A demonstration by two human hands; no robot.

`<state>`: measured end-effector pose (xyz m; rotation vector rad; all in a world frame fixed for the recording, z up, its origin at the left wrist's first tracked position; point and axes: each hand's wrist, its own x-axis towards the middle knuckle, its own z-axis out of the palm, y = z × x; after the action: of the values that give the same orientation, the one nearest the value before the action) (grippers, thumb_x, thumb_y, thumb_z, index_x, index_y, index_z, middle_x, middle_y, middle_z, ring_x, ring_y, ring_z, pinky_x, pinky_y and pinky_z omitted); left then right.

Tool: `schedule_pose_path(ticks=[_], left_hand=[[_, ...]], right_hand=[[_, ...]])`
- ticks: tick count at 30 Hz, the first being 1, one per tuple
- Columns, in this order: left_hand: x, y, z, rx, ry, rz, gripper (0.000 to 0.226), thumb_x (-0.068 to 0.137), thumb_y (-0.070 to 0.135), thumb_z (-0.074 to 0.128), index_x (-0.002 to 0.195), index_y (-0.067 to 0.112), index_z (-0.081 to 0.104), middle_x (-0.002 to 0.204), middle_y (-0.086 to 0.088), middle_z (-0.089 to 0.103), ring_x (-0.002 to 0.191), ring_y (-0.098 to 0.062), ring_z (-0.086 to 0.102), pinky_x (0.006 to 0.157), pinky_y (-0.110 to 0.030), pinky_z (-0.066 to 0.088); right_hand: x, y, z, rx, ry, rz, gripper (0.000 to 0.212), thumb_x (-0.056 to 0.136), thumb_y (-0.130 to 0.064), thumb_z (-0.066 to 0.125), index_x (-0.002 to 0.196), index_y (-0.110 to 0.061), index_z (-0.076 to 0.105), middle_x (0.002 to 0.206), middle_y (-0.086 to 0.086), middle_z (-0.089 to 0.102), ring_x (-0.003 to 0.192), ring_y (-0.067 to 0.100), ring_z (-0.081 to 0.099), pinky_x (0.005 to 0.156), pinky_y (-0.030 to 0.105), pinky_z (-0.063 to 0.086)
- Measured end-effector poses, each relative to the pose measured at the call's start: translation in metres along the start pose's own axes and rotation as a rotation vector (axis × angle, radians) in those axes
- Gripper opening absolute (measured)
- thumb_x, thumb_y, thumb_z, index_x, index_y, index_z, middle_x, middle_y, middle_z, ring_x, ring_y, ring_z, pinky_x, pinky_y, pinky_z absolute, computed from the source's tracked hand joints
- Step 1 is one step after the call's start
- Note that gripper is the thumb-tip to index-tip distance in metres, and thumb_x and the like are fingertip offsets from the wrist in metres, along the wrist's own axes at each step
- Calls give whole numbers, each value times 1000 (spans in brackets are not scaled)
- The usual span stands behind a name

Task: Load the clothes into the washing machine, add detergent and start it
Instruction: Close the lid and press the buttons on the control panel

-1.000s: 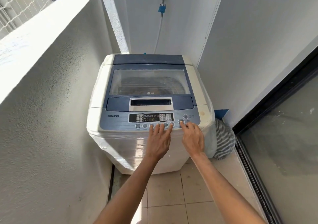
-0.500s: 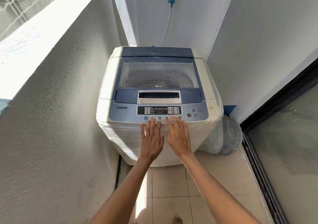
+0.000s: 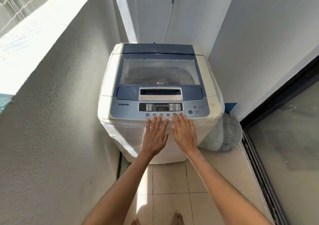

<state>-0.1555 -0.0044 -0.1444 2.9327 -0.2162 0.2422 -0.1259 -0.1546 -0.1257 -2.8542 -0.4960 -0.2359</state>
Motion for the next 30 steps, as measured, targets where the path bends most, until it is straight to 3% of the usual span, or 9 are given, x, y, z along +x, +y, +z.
schedule_pose_path(ticks=[3,7,10,13,15,19,22,25,30], left_hand=[[10,16,3,-1,0,-3,51,96,41,28,142,19,37,144,-18,44,136,-35,38,115,-47,6],[15,24,6,19,26,-14,52,94,40,31,141,20,42,142,-18,46,134,-36,41,114,-50,11],[14,20,7,51,45,3,51,94,39,30,141,21,37,141,-17,48,132,-36,44,112,-50,16],[16,19,8,67,32,16,50,94,38,30,141,22,36,140,-17,49,131,-36,44,111,-50,18],[16,19,8,75,18,11,50,94,38,29,141,22,36,139,-18,49,132,-37,44,111,-51,17],[16,24,-3,56,-53,-35,53,95,40,24,143,23,39,142,-16,47,135,-35,40,115,-52,18],[18,25,-18,62,-147,-21,52,99,37,23,149,25,24,153,-12,28,144,-32,21,118,-50,8],[22,25,-30,57,-154,-28,49,99,33,31,147,26,28,150,-9,31,140,-28,24,117,-49,9],[34,26,-47,4,-142,-43,39,98,32,33,137,28,41,131,-5,44,119,-26,41,106,-45,24]], right_hand=[[-1,26,-8,-1,15,14,46,98,-34,28,139,-23,43,145,13,43,138,27,37,114,39,24],[3,40,-12,-30,29,-25,45,98,-32,28,137,-17,47,142,17,46,134,30,42,109,38,34],[13,37,-21,-73,115,-73,35,91,-12,30,110,-4,57,115,20,63,105,33,61,88,36,51],[26,33,-40,-151,110,-91,34,75,0,27,91,-3,56,75,15,66,68,29,60,59,33,50],[36,25,-53,-195,15,-74,33,75,3,31,97,0,56,75,19,67,75,33,59,72,38,48],[51,12,-62,-212,-140,-6,31,86,-5,44,117,-2,47,103,22,68,109,35,51,101,40,33],[42,14,-66,-238,-186,20,35,86,-9,44,121,-6,46,118,19,63,128,33,41,113,41,23],[31,20,-69,-132,-200,67,45,88,-9,44,133,-10,41,133,14,55,138,29,31,116,48,15],[32,11,-64,64,-255,-21,46,96,-22,42,141,-17,36,145,4,41,139,25,28,113,41,24]])
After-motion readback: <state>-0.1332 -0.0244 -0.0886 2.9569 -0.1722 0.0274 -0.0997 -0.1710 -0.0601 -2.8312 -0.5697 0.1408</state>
